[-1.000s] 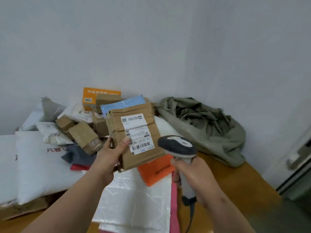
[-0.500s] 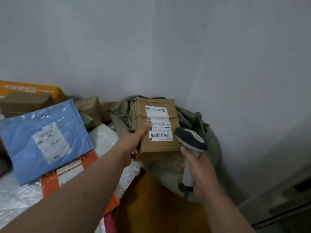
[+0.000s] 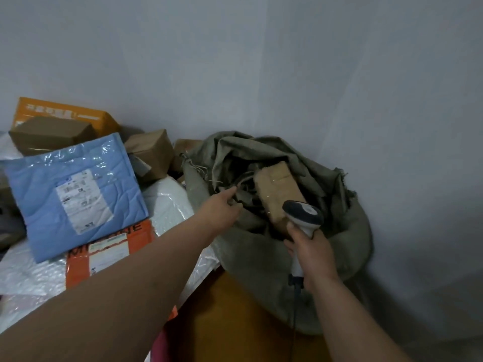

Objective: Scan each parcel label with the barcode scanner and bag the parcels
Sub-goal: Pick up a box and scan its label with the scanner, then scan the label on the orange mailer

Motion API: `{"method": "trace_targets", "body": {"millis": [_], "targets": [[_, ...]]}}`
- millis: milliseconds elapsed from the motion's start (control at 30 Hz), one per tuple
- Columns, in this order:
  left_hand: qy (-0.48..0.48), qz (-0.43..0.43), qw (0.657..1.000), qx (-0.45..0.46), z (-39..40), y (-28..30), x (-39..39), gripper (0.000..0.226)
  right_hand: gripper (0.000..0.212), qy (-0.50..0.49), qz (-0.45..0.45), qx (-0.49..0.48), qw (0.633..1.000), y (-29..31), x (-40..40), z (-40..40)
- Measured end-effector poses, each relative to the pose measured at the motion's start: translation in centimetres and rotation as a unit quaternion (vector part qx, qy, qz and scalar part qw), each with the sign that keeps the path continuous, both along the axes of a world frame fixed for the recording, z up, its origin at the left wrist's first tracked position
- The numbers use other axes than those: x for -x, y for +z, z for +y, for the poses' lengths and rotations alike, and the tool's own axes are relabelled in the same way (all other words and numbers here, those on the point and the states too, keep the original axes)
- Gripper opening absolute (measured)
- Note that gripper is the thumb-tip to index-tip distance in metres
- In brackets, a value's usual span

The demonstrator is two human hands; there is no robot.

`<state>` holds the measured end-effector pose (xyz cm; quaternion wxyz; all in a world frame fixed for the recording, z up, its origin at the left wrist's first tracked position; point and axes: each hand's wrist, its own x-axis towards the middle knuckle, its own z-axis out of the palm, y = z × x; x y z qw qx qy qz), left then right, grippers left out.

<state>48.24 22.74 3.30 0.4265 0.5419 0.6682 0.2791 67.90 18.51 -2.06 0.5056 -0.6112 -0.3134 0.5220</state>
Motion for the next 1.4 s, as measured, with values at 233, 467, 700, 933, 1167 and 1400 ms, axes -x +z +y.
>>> {"method": "trace_targets", "body": {"millis": [233, 467, 700, 933, 1167, 1400], "targets": [[0.066, 0.025, 0.996, -0.052, -5.2, 0.4, 7.1, 0.046, 0.025, 0.013, 0.005, 0.000, 1.000, 1.3, 3.9, -2.8], [0.204, 0.029, 0.976, -0.068, -14.2, -0.2, 17.6, 0.036, 0.017, 0.084, -0.060, -0.014, 0.995, 3.1, 11.3, -9.5], [0.271, 0.004, 0.963, -0.004, -24.1, -2.6, 25.8, 0.045, 0.020, 0.177, -0.105, 0.020, 0.978, 2.6, 19.8, -16.3], [0.237, -0.107, 0.957, 0.129, -27.3, -5.0, 27.2, 0.055, 0.026, 0.187, -0.142, 0.054, 0.971, 1.6, 22.5, -18.9], [0.277, -0.240, 0.916, 0.163, -23.1, -7.0, 24.6, 0.051, 0.027, 0.196, -0.164, 0.064, 0.965, 0.5, 22.5, -15.6], [0.340, -0.319, 0.868, 0.172, -18.9, -8.4, 23.4, 0.014, 0.027, 0.241, -0.113, 0.126, 0.956, -1.4, 22.7, -11.8]]}}
